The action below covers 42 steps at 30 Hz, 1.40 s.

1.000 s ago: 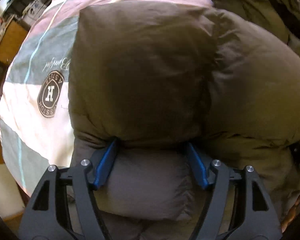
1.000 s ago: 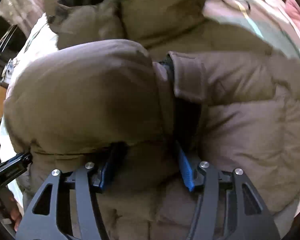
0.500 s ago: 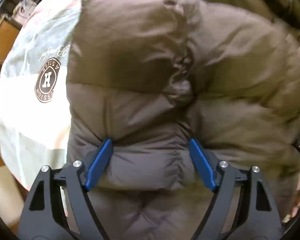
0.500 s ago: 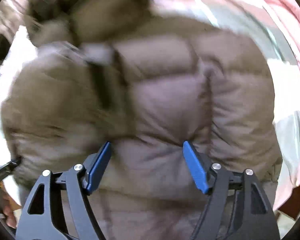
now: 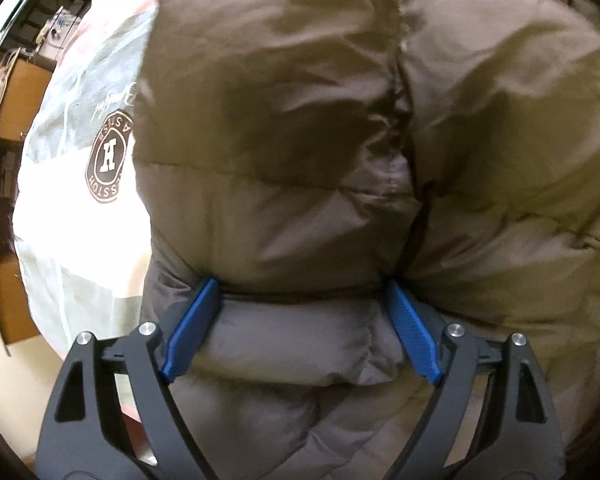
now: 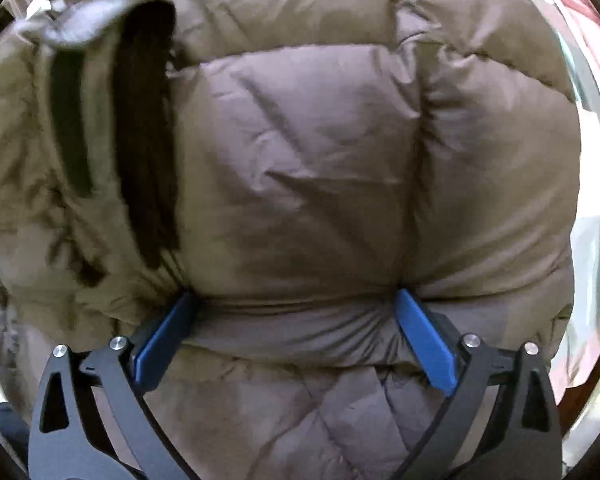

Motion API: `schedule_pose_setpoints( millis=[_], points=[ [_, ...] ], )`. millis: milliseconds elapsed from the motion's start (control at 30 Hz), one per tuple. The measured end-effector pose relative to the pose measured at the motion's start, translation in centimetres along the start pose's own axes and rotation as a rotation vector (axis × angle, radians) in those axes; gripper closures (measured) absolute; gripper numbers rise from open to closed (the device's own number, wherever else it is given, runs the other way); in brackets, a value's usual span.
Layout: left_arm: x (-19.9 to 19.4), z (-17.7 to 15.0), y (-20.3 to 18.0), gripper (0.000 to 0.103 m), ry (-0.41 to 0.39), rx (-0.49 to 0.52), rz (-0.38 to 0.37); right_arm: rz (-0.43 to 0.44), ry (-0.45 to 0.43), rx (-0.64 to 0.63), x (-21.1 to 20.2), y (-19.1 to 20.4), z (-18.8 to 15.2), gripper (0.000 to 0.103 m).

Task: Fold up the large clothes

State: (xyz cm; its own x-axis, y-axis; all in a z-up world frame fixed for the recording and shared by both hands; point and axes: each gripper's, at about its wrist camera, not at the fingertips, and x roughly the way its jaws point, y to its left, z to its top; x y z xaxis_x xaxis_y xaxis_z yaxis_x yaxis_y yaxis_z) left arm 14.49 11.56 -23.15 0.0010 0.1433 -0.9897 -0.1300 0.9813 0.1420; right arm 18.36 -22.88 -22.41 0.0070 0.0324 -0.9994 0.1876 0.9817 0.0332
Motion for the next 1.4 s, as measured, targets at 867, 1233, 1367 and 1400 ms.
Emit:
schedule_pose_setpoints(
  millis=[867, 1233, 1367, 1400],
  points=[
    [-2.1, 2.7, -13.0, 0.015, 0.001, 0.245, -0.014, -0.010, -0.013, -0.109, 2.3, 6.7, -3.1, 0.034],
    [-7.6, 5.9, -12.1, 0.011, -0.068, 0.117, -0.264, 0.166, -0.315, -0.022, -5.0, 6.5, -1.3, 0.032],
    [-4.6, 8.1, -13.1, 0.010, 0.014, 0.084, -0.206, 0.035, -0.230, -0.036, -1.9, 7.3, 1.0, 0.024],
    [-4.1, 8.3, -13.0, 0.010, 0.031, 0.051, -0.216, 0.067, -0.175, -0.016, -0.4, 7.0, 1.1, 0.024]
  ],
)
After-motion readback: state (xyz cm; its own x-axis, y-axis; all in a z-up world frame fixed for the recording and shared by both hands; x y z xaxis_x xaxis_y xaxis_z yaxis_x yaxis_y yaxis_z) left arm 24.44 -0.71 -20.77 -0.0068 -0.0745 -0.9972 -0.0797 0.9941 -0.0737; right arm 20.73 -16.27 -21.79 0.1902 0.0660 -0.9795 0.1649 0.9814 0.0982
